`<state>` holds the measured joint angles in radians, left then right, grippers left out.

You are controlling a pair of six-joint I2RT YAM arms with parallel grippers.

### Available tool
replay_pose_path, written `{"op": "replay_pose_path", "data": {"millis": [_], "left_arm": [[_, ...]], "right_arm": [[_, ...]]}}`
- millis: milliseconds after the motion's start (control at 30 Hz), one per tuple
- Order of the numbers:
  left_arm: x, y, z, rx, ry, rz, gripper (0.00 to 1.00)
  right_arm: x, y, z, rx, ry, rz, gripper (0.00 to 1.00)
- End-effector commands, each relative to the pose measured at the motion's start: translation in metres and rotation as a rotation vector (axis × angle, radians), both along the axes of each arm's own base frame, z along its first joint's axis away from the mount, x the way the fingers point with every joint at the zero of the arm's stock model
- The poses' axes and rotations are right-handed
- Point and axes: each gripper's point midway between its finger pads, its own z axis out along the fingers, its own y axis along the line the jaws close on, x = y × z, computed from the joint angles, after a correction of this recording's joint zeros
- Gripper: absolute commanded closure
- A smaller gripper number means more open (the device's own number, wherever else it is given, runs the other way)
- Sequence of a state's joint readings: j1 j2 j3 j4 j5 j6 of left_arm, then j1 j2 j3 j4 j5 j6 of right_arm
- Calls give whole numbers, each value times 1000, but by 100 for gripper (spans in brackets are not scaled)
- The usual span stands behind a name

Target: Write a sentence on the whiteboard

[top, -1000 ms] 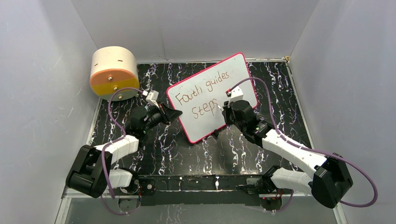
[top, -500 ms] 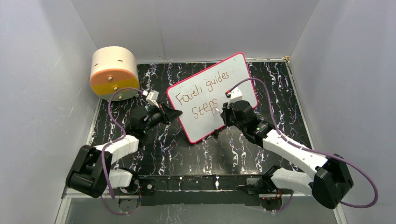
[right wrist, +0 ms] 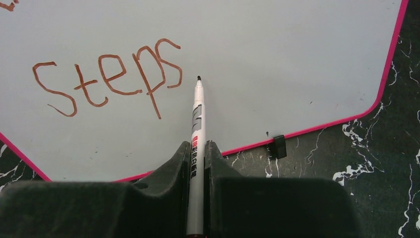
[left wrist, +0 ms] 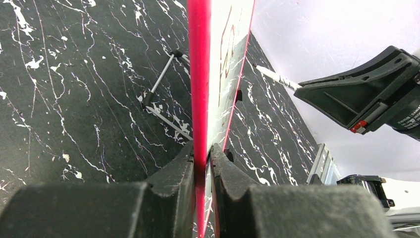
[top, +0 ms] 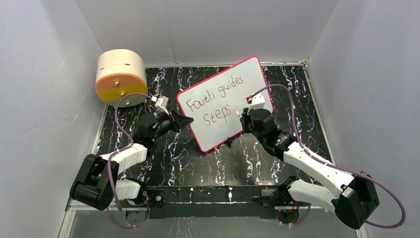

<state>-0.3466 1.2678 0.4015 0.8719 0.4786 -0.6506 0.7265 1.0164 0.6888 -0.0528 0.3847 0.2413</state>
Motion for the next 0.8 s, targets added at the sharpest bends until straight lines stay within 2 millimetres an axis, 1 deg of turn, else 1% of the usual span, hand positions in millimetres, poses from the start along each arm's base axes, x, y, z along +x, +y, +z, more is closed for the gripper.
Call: {"op": "replay_pose_path", "data": {"millis": [0, 100, 133, 367, 767], "left_arm": [[4, 0, 5, 19, -17, 12, 100], [4, 1, 5, 20, -16, 12, 100], [4, 1, 4, 21, -16, 14, 100], [4, 0, 4, 20, -12, 9, 100], [3, -1, 4, 17, -10, 4, 100]], "right_arm": [[8, -4, 7, 25, -33, -46, 100], [8, -2, 4, 23, -24, -36, 100], [11, 0, 8, 39, -41, -33, 100], [16, 5, 7, 46, -47, -23, 100], [17, 9, -10, 24, 2, -3, 100]]}}
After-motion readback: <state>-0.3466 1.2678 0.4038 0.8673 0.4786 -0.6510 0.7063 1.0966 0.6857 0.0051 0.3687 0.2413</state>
